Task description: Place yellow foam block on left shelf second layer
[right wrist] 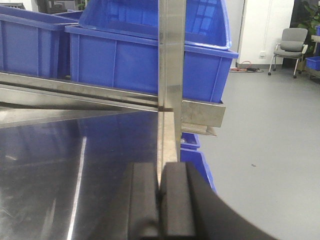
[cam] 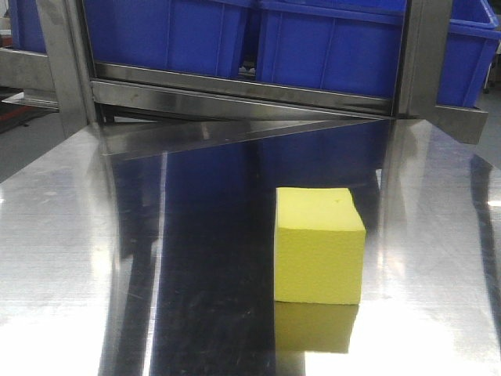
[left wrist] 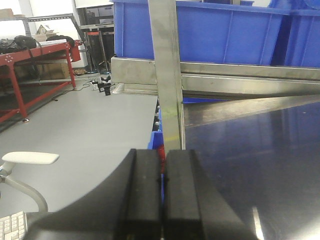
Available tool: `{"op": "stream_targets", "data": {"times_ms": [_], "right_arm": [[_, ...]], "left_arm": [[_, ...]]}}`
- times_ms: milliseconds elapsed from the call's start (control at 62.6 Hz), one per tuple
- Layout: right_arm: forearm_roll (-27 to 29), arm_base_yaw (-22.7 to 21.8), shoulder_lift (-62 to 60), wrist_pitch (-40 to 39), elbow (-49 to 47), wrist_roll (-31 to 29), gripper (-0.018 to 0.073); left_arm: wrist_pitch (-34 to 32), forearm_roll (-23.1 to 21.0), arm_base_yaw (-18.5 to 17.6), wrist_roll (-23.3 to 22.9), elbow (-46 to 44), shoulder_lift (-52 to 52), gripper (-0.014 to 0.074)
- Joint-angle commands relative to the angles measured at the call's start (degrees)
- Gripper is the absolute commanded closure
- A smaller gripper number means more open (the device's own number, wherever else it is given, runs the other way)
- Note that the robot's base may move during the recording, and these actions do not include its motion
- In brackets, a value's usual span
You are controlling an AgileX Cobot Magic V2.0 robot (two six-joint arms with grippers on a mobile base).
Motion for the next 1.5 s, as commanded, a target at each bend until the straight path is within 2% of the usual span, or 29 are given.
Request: {"op": "stream_targets", "data": {"times_ms": [0,144,239,335,575,655,798,910,974,1102,1149,1277,1357,1485], "right_arm": [[0.02,-0.43,-0.41,-2.59,-4.3,-0.43,0.0505],[0.02,0.21,2.11,1.31,-7.39,-0.43,0.0505],[0.02,2.41,5.59,2.4,-9.21,-0.43,0.0505],[0.02,7.04,10.41,3.02,-11.0,-0.43,0.0505],[0.02,23.99,25.14,-2.78,-15.79,-0.43,0.0505],[0.02,27.49,30.23,-2.94,-17.91,-0.43,0.0503],[-0.24,30.38,39.69,-2.36,-21.72,-0.43,0.0492],[-1.32,30.73,46.46,-1.09,-25.22,-0.43,0.0385],[-1.43,30.73,49.84,0.57,-27.6,-0.37,0.027],[-1.77,31.38,55.71,5.45,-32.97,1.33,-0.0028],[-2.32,32.2,57.88,7.87,-35.04,3.49,-0.009],[-2.9,35.02,63.06,16.27,-42.39,13.02,-0.0074],[-3.33,36.92,67.5,23.92,-47.78,22.67,-0.0074],[-3.61,37.6,73.75,33.03,-55.08,36.16,-0.0074]], "left_arm": [[-4.73,-0.29,0.06,-0.22,1.4,-0.95,0.0472],[-4.73,-0.29,0.06,-0.22,1.4,-0.95,0.0472],[-4.73,-0.29,0.06,-0.22,1.4,-0.95,0.0472],[-4.73,-0.29,0.06,-0.22,1.4,-0.95,0.0472],[-4.73,-0.29,0.06,-0.22,1.4,-0.95,0.0472],[-4.73,-0.29,0.06,-0.22,1.4,-0.95,0.0472],[-4.73,-0.29,0.06,-0.22,1.4,-0.95,0.0472],[-4.73,-0.29,0.06,-0.22,1.4,-0.95,0.0472],[-4.73,-0.29,0.06,-0.22,1.4,-0.95,0.0472],[-4.73,-0.29,0.06,-0.22,1.4,-0.95,0.0472],[-4.73,-0.29,0.06,-0.22,1.4,-0.95,0.0472],[-4.73,-0.29,0.06,-0.22,1.4,-0.95,0.0472],[-4.73,-0.29,0.06,-0.22,1.4,-0.95,0.0472],[-4.73,-0.29,0.06,-0.22,1.4,-0.95,0.0472]]}}
